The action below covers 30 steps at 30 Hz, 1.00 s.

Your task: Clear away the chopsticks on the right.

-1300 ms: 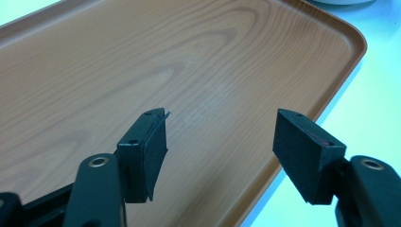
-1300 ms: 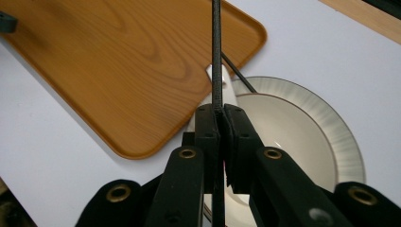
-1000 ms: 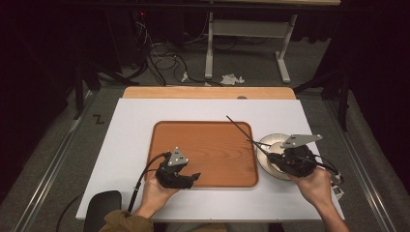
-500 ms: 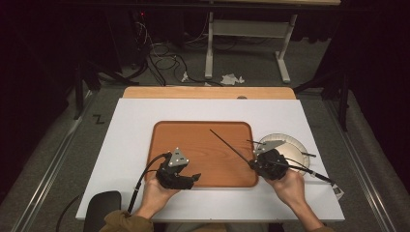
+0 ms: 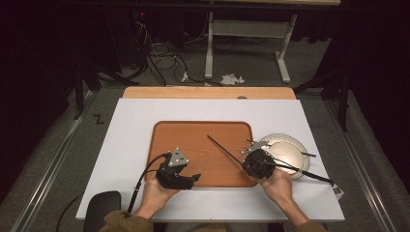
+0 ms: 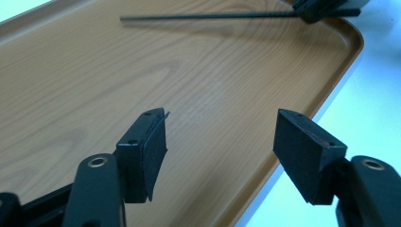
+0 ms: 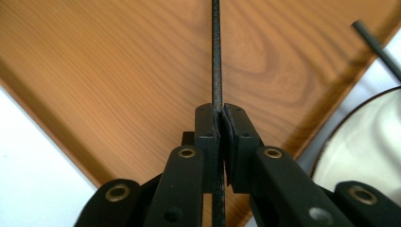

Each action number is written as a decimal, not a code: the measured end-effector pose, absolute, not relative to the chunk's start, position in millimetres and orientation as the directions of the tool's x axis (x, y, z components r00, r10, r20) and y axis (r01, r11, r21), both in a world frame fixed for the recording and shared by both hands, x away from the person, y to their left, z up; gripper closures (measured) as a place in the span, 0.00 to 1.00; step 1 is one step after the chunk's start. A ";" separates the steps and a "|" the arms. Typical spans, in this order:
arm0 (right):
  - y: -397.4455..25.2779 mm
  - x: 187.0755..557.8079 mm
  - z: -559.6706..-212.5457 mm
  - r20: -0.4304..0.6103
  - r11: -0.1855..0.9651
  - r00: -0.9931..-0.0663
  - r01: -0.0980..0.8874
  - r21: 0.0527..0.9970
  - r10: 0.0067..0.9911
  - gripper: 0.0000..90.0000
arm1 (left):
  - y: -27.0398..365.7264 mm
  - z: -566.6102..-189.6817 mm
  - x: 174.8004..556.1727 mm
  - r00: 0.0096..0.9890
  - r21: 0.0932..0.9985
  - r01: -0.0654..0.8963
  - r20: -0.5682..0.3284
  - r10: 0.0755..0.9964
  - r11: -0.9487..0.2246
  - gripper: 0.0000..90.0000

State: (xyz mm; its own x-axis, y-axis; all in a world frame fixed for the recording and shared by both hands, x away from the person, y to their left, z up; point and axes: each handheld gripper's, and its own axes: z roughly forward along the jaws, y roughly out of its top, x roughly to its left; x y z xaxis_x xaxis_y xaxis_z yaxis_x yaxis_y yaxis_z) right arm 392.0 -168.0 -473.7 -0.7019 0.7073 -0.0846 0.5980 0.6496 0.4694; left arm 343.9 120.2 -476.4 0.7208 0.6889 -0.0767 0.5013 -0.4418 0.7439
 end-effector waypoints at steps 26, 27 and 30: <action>-169.7 398.4 -484.6 -0.132 0.642 -0.660 0.633 0.433 0.740 0.94 | 118.6 -477.0 342.4 0.725 0.740 0.497 -0.067 0.685 -0.454 0.39; -169.8 398.6 -484.7 -0.133 0.640 -0.657 0.635 0.433 0.742 0.94 | 118.4 -477.1 342.2 0.725 0.739 0.497 -0.066 0.685 -0.454 0.39; -170.6 399.0 -484.9 -0.140 0.635 -0.648 0.639 0.435 0.748 0.93 | 118.1 -477.2 341.9 0.726 0.738 0.497 -0.066 0.684 -0.456 0.39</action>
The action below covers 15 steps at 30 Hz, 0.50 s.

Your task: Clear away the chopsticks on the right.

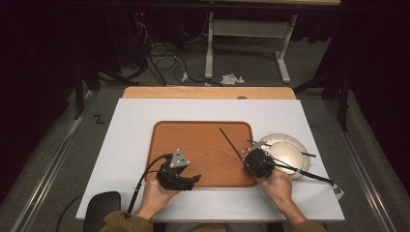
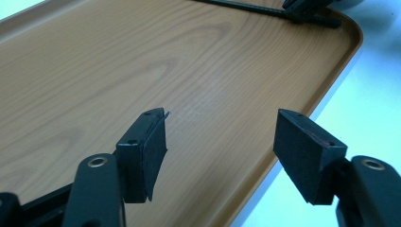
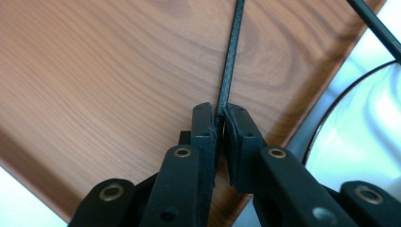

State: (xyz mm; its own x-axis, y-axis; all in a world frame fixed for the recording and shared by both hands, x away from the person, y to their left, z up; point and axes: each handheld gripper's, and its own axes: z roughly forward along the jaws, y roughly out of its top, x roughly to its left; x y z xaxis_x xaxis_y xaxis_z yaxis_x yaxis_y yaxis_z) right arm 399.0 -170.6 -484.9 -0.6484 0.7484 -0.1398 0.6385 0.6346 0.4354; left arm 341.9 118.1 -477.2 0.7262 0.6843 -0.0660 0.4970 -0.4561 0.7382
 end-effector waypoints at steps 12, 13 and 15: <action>-171.6 399.9 -483.4 -0.136 0.617 -0.632 0.650 0.443 0.763 0.85 | 116.7 -478.2 341.3 0.727 0.733 0.495 -0.055 0.685 -0.466 0.39; -172.9 399.6 -480.3 -0.134 0.615 -0.636 0.638 0.463 0.760 0.85 | 116.3 -478.8 341.3 0.728 0.729 0.494 -0.049 0.684 -0.474 0.39; -173.8 397.4 -475.2 -0.125 0.602 -0.627 0.644 0.472 0.769 0.83 | 116.1 -478.9 341.2 0.729 0.728 0.494 -0.048 0.683 -0.476 0.39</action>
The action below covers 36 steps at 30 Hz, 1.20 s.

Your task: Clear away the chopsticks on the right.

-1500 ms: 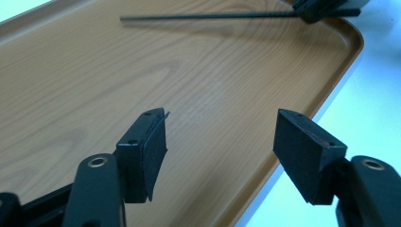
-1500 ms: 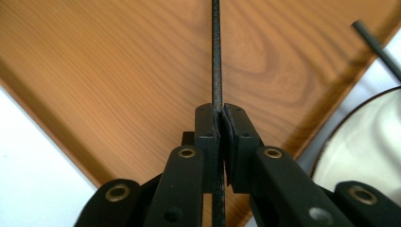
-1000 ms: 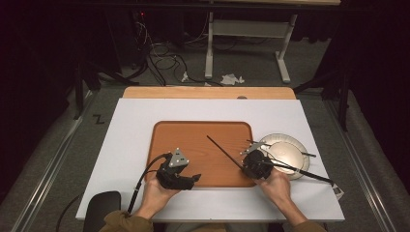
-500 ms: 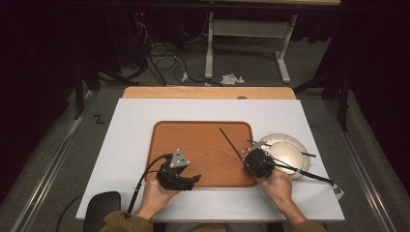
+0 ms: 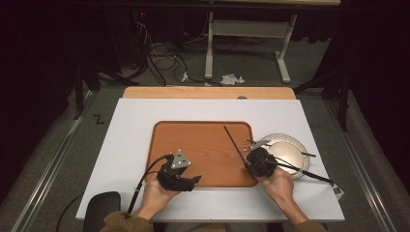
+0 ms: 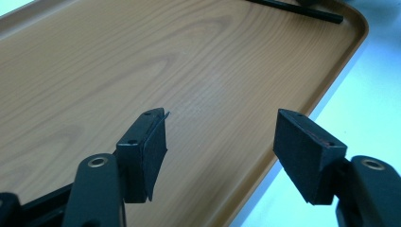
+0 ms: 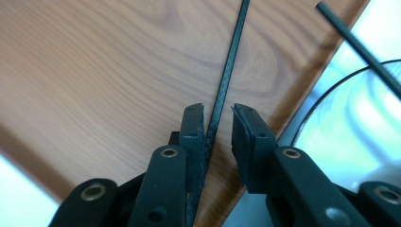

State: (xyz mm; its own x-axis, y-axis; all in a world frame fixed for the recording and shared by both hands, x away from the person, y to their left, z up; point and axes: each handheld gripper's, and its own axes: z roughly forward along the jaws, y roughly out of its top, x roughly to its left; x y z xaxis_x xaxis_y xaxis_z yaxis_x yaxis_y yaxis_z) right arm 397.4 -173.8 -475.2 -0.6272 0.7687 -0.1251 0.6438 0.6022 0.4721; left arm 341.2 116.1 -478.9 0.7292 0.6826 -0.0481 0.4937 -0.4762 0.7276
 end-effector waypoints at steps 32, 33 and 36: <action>-288.4 391.0 -388.6 -0.041 0.464 -0.628 0.527 0.712 0.777 0.74 | 125.0 -475.6 335.6 0.702 0.736 0.500 -0.035 0.711 -0.457 0.39; -293.0 391.4 -387.7 -0.049 0.463 -0.621 0.528 0.712 0.782 0.73 | 125.2 -475.9 335.4 0.701 0.735 0.501 -0.035 0.712 -0.457 0.39; -311.0 396.2 -385.5 -0.051 0.445 -0.600 0.532 0.720 0.799 0.73 | 126.5 -476.5 334.8 0.697 0.731 0.506 -0.035 0.716 -0.458 0.39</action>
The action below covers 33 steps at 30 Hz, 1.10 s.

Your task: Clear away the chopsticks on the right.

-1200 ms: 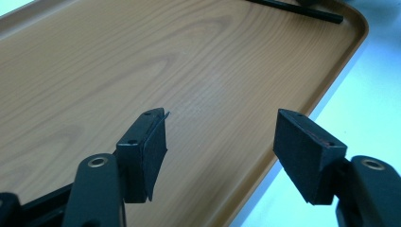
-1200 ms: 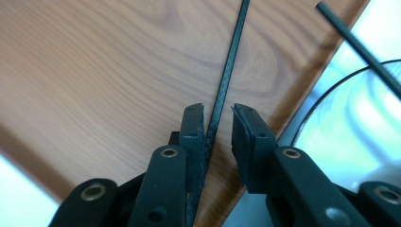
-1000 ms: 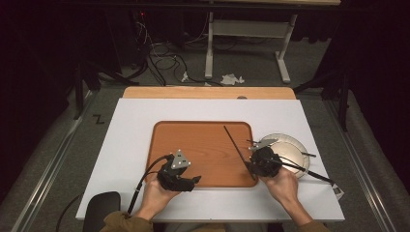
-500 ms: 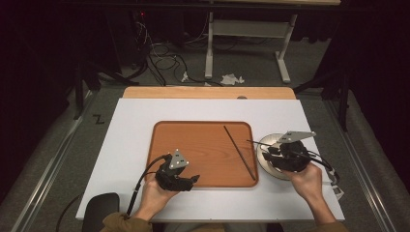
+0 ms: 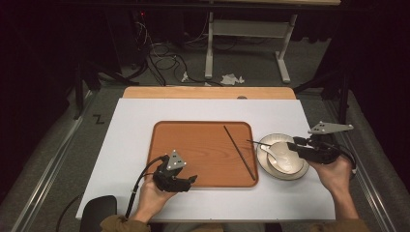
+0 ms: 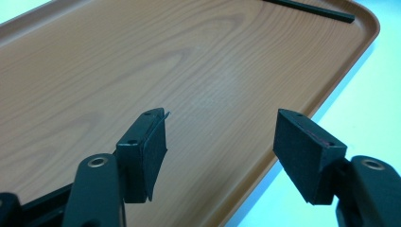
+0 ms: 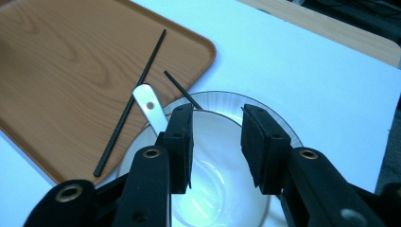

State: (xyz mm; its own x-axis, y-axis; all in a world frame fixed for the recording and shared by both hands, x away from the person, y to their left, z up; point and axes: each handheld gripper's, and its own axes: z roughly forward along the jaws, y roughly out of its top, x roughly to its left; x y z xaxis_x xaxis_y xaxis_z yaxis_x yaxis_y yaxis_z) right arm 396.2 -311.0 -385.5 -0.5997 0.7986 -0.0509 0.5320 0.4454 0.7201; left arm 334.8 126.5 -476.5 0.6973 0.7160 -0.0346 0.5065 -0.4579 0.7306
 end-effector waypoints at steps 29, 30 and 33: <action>-361.6 433.5 -438.5 -0.038 0.435 -0.511 0.689 0.579 0.859 0.83 | 135.2 -476.9 328.3 0.672 0.728 0.527 -0.042 0.740 -0.438 0.39; -361.2 434.5 -439.8 -0.033 0.434 -0.510 0.693 0.576 0.859 0.83 | 135.4 -476.8 327.8 0.670 0.728 0.528 -0.041 0.742 -0.437 0.39; -360.6 437.9 -443.9 -0.040 0.450 -0.520 0.695 0.560 0.853 0.84 | 136.6 -476.4 326.8 0.668 0.731 0.529 -0.044 0.743 -0.432 0.39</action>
